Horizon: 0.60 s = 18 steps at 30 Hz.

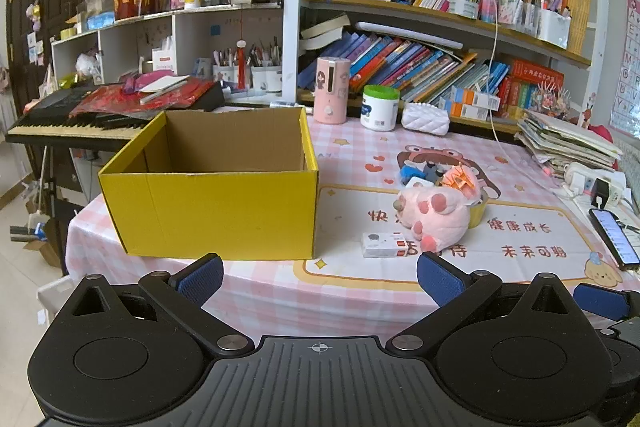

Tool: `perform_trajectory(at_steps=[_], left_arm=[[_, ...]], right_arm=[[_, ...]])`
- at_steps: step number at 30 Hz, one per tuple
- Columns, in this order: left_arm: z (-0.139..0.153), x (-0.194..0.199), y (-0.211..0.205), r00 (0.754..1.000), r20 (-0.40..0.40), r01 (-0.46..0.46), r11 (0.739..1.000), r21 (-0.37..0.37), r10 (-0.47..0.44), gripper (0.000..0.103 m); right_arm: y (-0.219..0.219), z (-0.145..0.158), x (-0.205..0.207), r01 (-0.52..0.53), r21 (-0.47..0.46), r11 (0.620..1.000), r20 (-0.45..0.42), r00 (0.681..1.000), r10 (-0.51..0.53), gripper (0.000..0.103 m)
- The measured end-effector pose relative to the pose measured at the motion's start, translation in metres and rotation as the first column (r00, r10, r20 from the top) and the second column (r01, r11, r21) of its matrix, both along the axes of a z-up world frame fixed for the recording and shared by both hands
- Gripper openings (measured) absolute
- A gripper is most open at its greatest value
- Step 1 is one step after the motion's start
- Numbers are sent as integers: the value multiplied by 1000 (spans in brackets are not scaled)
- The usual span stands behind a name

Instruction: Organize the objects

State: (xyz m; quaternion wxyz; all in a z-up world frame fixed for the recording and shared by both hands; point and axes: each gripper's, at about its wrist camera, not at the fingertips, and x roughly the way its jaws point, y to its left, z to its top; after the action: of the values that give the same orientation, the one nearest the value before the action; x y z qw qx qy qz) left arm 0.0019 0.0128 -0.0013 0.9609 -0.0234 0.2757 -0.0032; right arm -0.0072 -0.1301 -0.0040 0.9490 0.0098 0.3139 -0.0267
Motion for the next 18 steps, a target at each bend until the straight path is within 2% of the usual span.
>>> perform_trajectory(at_steps=[18], left_arm=[[-2,2,0,1000,-4,2,1000,-3,-2,103]], right_arm=[[1,-6,4,-1,-1,1000,-3,1000,1,103]])
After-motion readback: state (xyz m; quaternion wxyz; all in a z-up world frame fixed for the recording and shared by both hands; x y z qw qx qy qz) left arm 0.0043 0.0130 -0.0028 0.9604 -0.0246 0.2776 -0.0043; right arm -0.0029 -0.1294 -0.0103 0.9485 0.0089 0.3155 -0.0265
